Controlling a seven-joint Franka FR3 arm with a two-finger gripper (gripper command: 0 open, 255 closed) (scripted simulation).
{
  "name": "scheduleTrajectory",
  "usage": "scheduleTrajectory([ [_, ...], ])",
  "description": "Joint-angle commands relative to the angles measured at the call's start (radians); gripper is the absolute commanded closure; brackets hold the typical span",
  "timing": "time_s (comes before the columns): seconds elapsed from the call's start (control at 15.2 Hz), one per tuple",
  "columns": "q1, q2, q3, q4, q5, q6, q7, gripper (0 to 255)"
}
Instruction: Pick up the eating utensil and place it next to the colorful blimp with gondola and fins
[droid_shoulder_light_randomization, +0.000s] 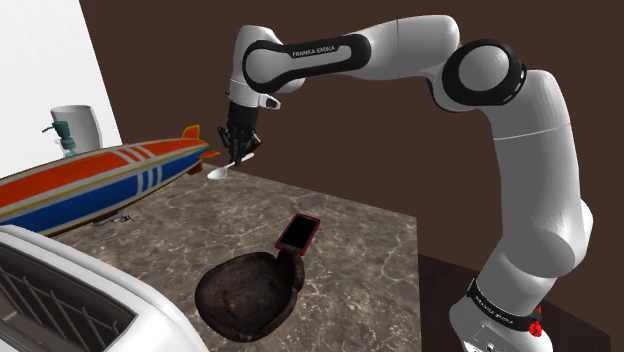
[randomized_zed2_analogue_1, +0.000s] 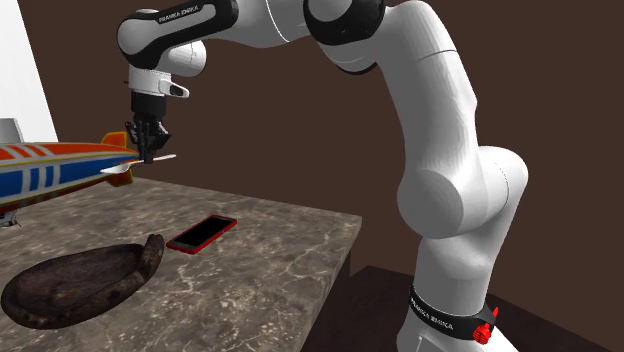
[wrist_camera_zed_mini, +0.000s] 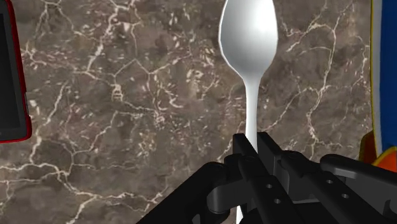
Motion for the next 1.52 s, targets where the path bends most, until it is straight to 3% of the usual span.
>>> scheduleTrajectory([
  [0.0, -0.004, 0.002, -0.001, -0.025, -0.001, 0.026, -0.001, 255],
  [1.19, 0.0, 0.075, -0.03, -0.161, -0.04, 0.228, 0.004, 255],
  [1.45, 0.001, 0.079, -0.032, -0.164, -0.041, 0.235, 0.005, 255],
])
